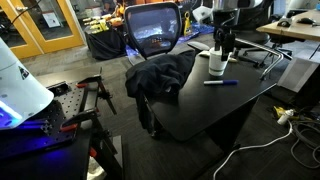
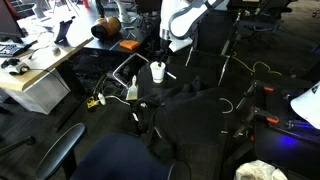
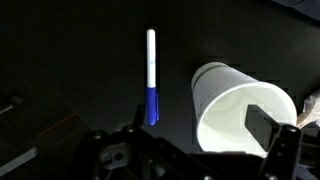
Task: Place the cup on the opposite side of the marker
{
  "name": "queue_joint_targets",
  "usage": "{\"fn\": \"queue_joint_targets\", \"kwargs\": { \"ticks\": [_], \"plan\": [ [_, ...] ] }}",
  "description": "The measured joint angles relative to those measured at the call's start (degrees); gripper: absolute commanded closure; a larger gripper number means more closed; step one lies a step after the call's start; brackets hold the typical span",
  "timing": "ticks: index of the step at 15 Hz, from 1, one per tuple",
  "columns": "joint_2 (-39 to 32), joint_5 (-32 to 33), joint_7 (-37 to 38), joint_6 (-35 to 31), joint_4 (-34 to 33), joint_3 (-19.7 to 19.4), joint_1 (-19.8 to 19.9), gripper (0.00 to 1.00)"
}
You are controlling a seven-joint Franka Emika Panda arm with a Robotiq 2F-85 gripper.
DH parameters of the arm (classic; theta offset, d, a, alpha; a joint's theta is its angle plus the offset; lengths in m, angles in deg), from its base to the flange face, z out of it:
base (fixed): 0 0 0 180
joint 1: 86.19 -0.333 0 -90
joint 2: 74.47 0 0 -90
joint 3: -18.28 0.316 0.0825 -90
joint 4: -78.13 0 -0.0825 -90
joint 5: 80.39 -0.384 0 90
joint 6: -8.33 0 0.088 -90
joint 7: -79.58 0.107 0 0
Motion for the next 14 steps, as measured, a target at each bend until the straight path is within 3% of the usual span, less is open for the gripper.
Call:
{"fn": "queue_joint_targets", "kwargs": {
  "ticks": [1,2,3,12,14],
  "plan": [
    [-0.36,-0.03,0.0,0.02,-0.28,-0.01,0.0,0.0],
    [-0.71,-0.07,0.0,0.06,-0.56,-0.03,0.01,0.25],
    [-1.06,-0.1,0.0,0.09,-0.82,-0.05,0.03,0.26],
    [-2.75,-0.16,0.02,0.18,-2.35,-0.55,0.03,0.95],
    [-2.79,-0.17,0.02,0.26,-2.56,-0.55,0.02,1.0]
  ]
}}
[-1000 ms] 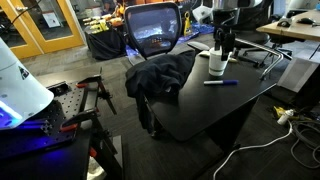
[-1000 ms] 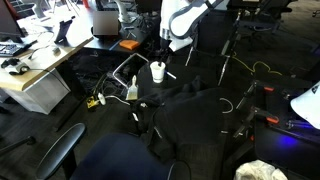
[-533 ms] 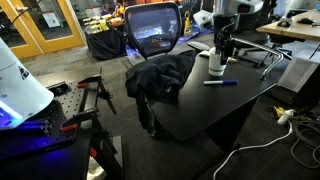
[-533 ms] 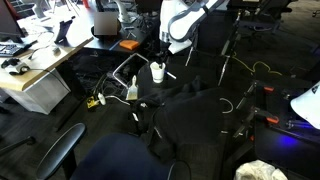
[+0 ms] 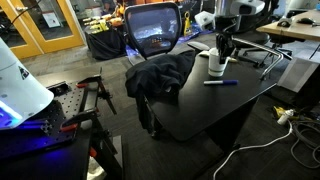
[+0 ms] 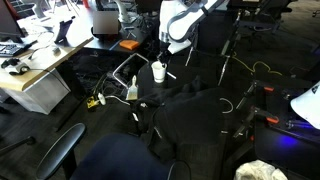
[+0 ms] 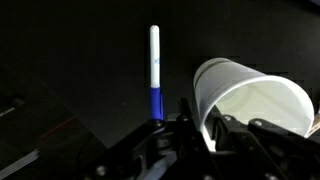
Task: Place the cup on the opposite side of the marker
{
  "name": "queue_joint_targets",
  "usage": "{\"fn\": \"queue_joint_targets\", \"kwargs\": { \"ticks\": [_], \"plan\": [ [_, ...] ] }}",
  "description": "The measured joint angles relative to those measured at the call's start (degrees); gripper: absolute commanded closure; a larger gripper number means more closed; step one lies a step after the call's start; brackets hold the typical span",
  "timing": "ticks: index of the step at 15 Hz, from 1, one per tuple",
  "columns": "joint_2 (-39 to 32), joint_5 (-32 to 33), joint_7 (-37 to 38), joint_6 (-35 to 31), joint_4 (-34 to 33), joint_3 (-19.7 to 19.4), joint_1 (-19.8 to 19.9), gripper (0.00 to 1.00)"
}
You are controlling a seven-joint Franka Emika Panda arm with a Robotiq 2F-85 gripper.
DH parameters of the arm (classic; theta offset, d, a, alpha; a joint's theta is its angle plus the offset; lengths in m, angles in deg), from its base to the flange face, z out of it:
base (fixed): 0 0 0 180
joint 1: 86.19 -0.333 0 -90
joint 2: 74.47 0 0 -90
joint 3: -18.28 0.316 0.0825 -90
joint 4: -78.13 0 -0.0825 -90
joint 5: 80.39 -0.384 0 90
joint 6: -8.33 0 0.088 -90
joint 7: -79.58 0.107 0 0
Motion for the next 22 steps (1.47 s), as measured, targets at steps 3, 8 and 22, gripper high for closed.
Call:
{"fn": "queue_joint_targets", "kwargs": {
  "ticks": [3,8,22],
  "plan": [
    [-0.06,-0.14,0.0,0.15,-0.61,0.03,-0.05,0.99],
    [0.43,-1.31,0.04,0.39,-1.3,0.11,-0.32,0.99],
    [24.69,-11.5,0.37,-7.63,23.97,-2.28,2.18,0.99]
  ]
}}
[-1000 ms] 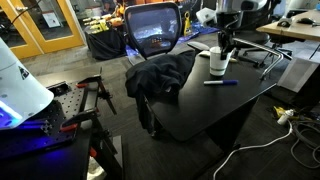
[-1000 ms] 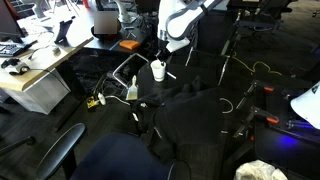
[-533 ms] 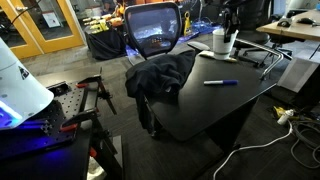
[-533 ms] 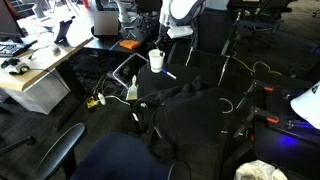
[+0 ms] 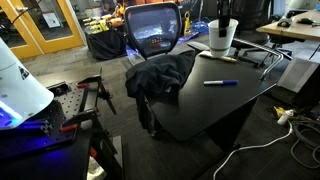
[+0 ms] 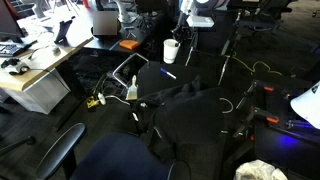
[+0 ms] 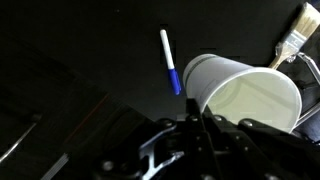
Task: Place the cup on the opposite side of the marker
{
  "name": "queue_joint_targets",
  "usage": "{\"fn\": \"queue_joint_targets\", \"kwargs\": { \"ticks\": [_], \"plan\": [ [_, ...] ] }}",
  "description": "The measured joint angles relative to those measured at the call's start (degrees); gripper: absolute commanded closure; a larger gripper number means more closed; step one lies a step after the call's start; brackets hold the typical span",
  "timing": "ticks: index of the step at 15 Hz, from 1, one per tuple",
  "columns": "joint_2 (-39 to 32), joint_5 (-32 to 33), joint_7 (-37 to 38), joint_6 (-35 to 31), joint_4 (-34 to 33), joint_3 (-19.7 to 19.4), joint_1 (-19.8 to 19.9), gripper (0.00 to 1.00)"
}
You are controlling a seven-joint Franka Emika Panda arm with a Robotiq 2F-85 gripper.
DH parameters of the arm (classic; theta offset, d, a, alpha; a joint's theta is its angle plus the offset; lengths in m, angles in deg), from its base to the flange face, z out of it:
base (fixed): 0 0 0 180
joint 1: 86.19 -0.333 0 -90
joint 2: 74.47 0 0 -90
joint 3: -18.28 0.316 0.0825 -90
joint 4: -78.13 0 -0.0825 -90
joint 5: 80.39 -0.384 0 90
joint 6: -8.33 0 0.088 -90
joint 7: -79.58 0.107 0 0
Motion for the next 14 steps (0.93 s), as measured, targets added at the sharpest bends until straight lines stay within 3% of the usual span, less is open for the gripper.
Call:
{"fn": "queue_joint_targets", "kwargs": {
  "ticks": [7,14],
  "plan": [
    [7.08,-6.3,-0.03,-6.46,14.54,-1.77,3.7,0.99],
    [7.29,-13.86,-0.49,-8.74,21.26,-2.51,7.53,0.99]
  ]
}}
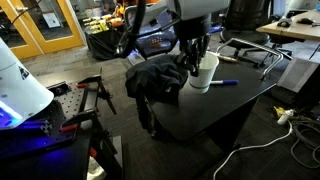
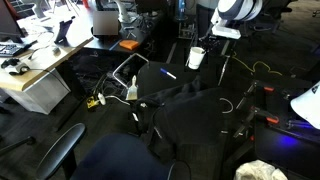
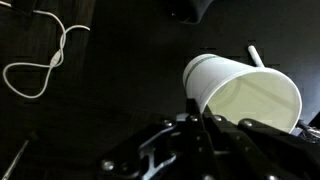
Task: Place the cup on the opposite side of the marker
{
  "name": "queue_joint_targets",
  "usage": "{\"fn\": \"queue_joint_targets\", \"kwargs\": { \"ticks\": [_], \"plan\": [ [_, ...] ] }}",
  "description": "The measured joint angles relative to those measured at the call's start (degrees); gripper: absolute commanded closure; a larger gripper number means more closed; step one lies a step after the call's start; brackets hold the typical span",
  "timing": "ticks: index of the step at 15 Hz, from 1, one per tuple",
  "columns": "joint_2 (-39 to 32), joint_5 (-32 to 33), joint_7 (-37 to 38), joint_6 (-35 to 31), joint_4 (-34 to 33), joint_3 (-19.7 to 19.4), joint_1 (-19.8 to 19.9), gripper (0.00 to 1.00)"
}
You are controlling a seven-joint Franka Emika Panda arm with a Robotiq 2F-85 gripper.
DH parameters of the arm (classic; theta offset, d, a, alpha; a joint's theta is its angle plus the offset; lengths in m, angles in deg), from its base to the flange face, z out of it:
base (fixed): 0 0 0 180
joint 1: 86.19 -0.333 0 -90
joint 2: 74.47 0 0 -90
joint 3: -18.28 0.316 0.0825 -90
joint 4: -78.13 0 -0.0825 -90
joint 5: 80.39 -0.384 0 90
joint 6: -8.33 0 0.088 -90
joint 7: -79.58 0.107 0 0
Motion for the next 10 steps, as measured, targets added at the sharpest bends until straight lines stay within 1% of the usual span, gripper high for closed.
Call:
{"fn": "queue_joint_targets", "kwargs": {
  "ticks": [4,10],
  "plan": [
    [-1.03,-3.68,-0.47,-0.01,1.35,-0.03,1.77,0.99],
    [-3.87,-5.81,-0.47,-0.01,1.87,-0.05,3.63,0.99]
  ]
}}
